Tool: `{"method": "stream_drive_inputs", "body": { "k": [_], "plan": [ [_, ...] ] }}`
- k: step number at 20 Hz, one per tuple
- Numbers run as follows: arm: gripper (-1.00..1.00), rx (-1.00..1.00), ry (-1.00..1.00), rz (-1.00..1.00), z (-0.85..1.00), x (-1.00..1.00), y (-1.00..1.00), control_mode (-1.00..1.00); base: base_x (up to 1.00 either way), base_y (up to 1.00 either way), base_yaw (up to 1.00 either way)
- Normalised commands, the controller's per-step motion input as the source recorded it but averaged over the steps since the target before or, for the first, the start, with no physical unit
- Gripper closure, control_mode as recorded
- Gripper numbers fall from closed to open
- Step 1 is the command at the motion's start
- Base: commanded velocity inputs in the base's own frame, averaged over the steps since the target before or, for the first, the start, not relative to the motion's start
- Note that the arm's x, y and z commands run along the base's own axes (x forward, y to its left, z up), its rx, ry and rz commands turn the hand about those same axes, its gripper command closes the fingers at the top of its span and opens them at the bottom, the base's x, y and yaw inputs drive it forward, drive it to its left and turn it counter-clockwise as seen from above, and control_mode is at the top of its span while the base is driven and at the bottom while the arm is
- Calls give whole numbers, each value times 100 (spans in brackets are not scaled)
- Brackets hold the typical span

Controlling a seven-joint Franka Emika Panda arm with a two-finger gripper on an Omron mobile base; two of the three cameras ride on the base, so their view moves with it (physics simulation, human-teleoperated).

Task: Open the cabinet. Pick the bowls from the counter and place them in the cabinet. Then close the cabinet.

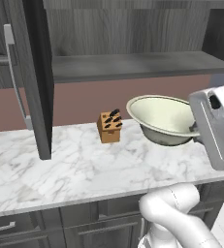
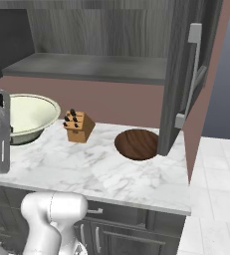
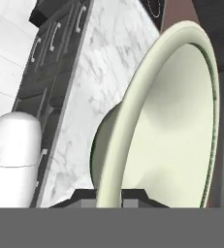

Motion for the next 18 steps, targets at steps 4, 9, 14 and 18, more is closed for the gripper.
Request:
{"method": "stream_drive_inputs", "body": {
  "k": [4, 9, 14, 18],
  "plan": [
    [100, -12, 5, 21, 74, -12, 0, -100, 0, 0, 0],
    [100, -13, 11, 5, 47, 1, 0, -100, 0, 0, 0],
    [100, -13, -10, -12, -5, 18, 0, -100, 0, 0, 0],
    [100, -14, -43, -15, -27, 7, 0, -100, 0, 0, 0]
  ]
}}
